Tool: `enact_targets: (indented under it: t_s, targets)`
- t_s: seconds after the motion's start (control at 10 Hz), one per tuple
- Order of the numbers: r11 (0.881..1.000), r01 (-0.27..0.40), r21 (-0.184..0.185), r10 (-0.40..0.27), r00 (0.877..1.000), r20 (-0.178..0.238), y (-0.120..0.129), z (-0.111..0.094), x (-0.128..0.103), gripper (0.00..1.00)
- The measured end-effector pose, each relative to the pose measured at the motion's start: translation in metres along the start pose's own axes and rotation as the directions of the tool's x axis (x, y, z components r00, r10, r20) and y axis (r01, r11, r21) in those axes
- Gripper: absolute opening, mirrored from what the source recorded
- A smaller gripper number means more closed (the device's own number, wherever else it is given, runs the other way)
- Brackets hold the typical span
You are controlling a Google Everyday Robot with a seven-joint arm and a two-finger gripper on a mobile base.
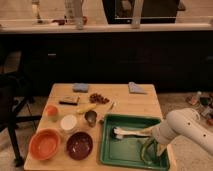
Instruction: Place pepper in red bowl
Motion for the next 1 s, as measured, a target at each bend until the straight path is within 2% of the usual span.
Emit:
enact_targets:
  t_s: [0.7,1.0]
  targets:
    - [1.0,-0.005,-0.019,0.005,1.0,0.026,0.009,0.017,0.0,0.8]
    - [0.999,-0.007,-0.038,0.008,0.999,0.038,0.015,0.023,-0.001,0.8]
